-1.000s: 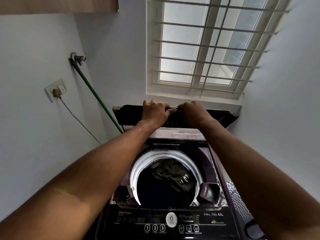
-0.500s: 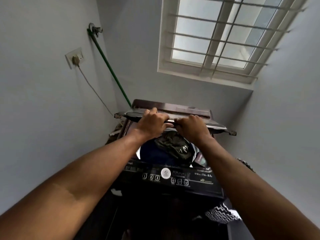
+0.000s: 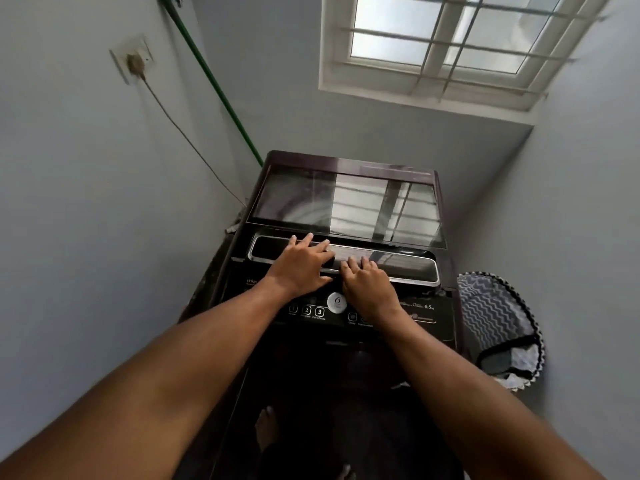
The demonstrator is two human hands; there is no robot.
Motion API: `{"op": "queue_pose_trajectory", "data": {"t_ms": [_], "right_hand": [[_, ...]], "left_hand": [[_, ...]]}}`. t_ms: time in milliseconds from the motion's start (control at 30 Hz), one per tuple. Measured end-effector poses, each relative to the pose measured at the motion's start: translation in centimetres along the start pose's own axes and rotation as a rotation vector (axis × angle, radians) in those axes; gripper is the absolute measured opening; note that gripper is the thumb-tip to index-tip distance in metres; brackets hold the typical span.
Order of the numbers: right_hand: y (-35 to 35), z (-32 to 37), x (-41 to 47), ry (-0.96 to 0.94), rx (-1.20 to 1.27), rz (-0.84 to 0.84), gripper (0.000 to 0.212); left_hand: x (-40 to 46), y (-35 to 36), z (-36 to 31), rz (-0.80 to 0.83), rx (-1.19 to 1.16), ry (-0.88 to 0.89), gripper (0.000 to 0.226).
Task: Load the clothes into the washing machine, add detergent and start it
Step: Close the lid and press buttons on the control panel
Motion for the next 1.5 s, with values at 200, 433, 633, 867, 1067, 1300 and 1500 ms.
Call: {"op": "queue_pose_trajectory", "data": {"t_ms": [200, 433, 633, 867, 1067, 1300, 1500], "right_hand": [[1.9, 0.1, 0.0, -0.044, 0.072, 0.07, 0.045], [2.6, -0.7, -0.5, -0.063, 0.123, 0.041, 0.048], [2.0, -2.4, 0.7, -0.11, 0.286, 0.091, 0.067], [0.7, -3.9, 3.1, -0.124, 0.412, 0.233, 0.088], [1.2, -3.9, 3.4, -0.108, 0.439, 0.205, 0.088], [0.6, -4.2, 3.7, -0.061, 0.502, 0.21, 0.097], [0.6, -4.5, 4.0, -0.05, 0.503, 0.255, 0.094]], "left_hand": [[0.0, 1.8, 0.0, 0.062, 0.113, 0.054, 0.062], [-0.1, 3.7, 0.7, -0.002, 0.204, 0.142, 0.057], [-0.1, 4.7, 0.8, -0.045, 0.21, 0.081, 0.074], [1.0, 5.1, 1.8, -0.001, 0.218, 0.079, 0.089], [1.5, 4.5, 2.0, -0.03, 0.191, 0.088, 0.094], [2.9, 3.5, 2.4, 0.021, 0.103, 0.105, 0.102], [3.4, 3.1, 2.0, 0.029, 0.05, 0.049, 0.087]]}}
Point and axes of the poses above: each hand's wrist, its own x-axis towards the middle knuckle, its own y-axis out of the palm, z = x × y, the point moved 2 cm from there along x, towards the middle knuckle, and after that the axes turned 11 degrees about -y, right-handed, at the moved point
